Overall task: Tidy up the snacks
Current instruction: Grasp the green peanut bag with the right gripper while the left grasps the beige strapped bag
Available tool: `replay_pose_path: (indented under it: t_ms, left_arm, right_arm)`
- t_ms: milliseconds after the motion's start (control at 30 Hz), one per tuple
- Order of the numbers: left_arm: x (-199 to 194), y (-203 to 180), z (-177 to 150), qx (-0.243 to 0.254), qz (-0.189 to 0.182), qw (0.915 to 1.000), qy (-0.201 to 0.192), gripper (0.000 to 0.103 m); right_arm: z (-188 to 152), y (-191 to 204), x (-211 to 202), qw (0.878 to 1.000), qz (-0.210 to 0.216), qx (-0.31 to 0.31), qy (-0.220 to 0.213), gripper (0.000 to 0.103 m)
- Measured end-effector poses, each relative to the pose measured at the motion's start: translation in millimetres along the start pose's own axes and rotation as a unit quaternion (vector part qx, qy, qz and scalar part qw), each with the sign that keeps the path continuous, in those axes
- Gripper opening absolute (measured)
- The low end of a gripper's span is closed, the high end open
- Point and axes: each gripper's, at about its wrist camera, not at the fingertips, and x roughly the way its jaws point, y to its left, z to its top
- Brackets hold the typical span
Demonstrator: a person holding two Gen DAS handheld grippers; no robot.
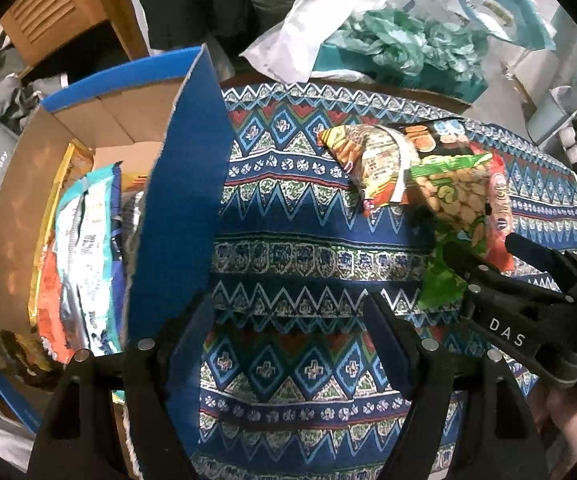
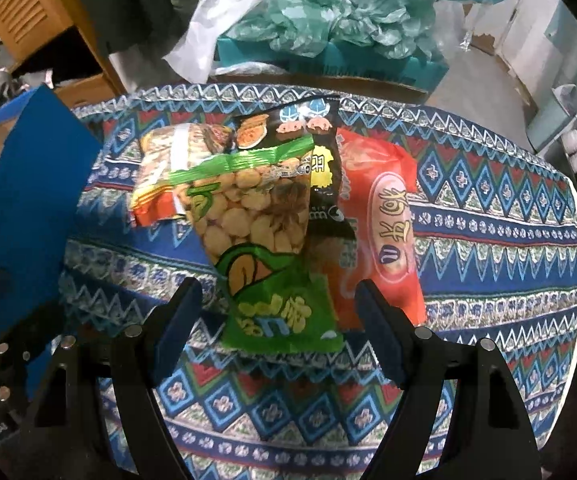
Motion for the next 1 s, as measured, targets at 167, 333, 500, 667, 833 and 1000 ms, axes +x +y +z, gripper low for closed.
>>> replay_pose_path:
  t_ms: [167, 333, 500, 667, 833, 1000]
  left_arm:
    - [6, -4, 5, 0.005, 0.005, 1.0, -0.001, 0.078]
    - [11, -11, 11, 0.011, 0.012, 0.9999, -0.003, 0.08]
    - [13, -14, 15, 0.011, 0.017, 0.9998, -0.008, 0.081]
    - [11, -16, 19, 0.003, 0.001, 1.0, -0.009, 0.081]
    - [8, -20, 27, -0.008, -0.013, 0.9998, -0.009, 0.081]
    - [10, -21, 42, -0.026, -0.03, 0.9992, 0.005, 0.081]
  right_arm:
    - [5, -4, 15, 1.0, 0.002, 0.007, 0.004, 0.079]
    - [9, -5, 27, 1.0, 0.0, 0.008, 0.006, 0.079]
    - [11, -10, 33, 1.0, 0.015, 0.009, 0.006, 0.049]
    - [7, -12, 24, 1.0, 0.021, 0.002, -0.002, 0.034]
    - [5, -22, 8, 0.999, 0.032, 0.011, -0.012, 0.033]
    - [10, -38, -2, 0.998, 0.049, 0.028, -0.004, 0.033]
